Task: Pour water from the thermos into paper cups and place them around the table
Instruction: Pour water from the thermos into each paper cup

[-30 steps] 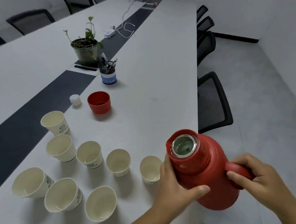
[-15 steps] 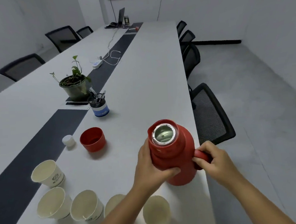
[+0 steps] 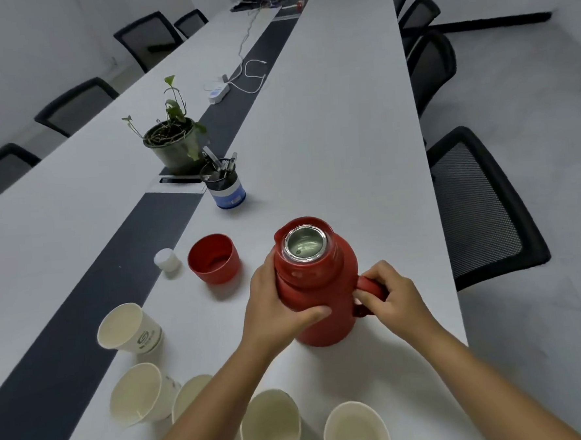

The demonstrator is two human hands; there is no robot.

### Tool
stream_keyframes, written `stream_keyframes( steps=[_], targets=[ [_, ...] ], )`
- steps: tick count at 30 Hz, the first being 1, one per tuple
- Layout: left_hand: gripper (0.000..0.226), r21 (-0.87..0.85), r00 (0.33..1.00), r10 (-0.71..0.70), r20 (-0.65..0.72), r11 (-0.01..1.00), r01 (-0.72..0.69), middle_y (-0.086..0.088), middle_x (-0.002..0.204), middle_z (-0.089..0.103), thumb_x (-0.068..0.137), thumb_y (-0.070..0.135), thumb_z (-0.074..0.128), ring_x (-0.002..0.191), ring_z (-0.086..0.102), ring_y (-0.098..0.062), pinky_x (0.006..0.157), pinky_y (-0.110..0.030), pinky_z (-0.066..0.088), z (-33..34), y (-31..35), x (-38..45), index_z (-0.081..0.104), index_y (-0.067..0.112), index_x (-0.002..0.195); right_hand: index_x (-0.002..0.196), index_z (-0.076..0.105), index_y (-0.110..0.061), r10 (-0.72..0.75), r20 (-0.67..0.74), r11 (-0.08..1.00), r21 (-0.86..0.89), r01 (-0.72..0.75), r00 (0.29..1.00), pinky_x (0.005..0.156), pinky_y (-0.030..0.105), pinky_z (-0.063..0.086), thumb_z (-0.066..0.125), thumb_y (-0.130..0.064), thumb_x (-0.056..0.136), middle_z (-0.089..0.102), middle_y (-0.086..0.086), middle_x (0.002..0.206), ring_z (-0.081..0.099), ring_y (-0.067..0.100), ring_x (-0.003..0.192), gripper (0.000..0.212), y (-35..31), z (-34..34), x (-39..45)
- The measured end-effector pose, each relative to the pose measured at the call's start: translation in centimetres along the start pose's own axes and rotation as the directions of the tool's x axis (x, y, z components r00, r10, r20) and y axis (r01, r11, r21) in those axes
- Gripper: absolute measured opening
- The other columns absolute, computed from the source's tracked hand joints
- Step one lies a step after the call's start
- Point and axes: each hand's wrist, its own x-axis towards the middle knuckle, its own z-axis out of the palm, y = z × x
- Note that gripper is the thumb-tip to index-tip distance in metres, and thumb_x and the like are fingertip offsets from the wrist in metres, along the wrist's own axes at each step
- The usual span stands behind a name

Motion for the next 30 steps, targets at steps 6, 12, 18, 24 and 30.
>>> stream_keyframes(
  steps=[6,12,18,24,30],
  targets=[
    [0.096,-0.059,1.000,0.023,0.019,0.998,-0.022,0.032,0.121,0.035,0.050,0.037,0.074,0.116,0.033,0.011,0.086,0.001,0.027,-0.1,-0.3,-0.8,0.021,0.053,0.128,0.072,0.048,-0.019,0.044,-0.006,0.997,-0.068,-0.045,0.999,0.064,0.022,0.054,0.064,-0.006,0.080,0.059,-0.006,0.068,0.065,0.010,0.060,0.022,-0.9,0.1,-0.4],
    [0.066,-0.027,0.997,0.006,-0.073,1.000,-0.009,0.013,0.133,0.038,0.080,0.025,0.068,0.123,0.036,-0.002,0.103,-0.023,0.033,-4.1,-1.4,-3.7,0.033,0.027,0.136,0.102,0.057,-0.006,0.017,-0.238,0.965,-0.252,-0.078,0.971,0.082,0.033,0.040,0.063,-0.009,0.080,0.053,-0.001,0.101,0.048,0.019,0.097,0.023,-2.3,-0.7,-3.5],
    [0.036,-0.020,0.935,-0.019,-0.355,1.000,0.013,0.011,0.109,0.051,0.082,0.007,0.064,0.101,0.052,-0.005,0.083,-0.006,0.036,-12.4,-5.9,-7.8,0.055,0.011,0.117,0.076,0.059,-0.004,-0.275,-0.301,0.916,-0.371,0.154,0.913,0.075,0.010,0.039,0.059,-0.011,0.073,0.056,0.003,0.079,0.053,0.025,0.075,0.008,-6.3,4.1,-6.8],
    [0.035,-0.009,0.905,-0.119,-0.409,0.992,0.127,0.000,0.107,0.054,0.081,0.005,0.064,0.096,0.054,-0.017,0.083,-0.026,0.041,-20.2,-14.2,-7.0,0.055,0.008,0.115,0.081,0.062,-0.004,-0.166,-0.022,0.916,-0.374,0.146,0.986,0.071,0.029,0.045,0.066,-0.007,0.077,0.060,0.001,0.078,0.059,0.027,0.079,0.007,-10.0,15.9,-3.7],
    [0.060,0.277,0.954,-0.259,-0.150,0.915,0.292,-0.007,0.141,0.038,0.085,0.027,0.060,0.131,0.033,-0.022,0.100,-0.029,0.031,-23.9,-23.5,-4.8,0.034,0.010,0.136,0.134,0.031,-0.017,0.046,0.360,0.855,-0.497,0.150,0.932,0.097,0.022,0.029,0.069,-0.038,0.073,0.040,0.001,0.136,0.033,0.017,0.127,0.074,-12.3,28.7,2.1]
  ],
)
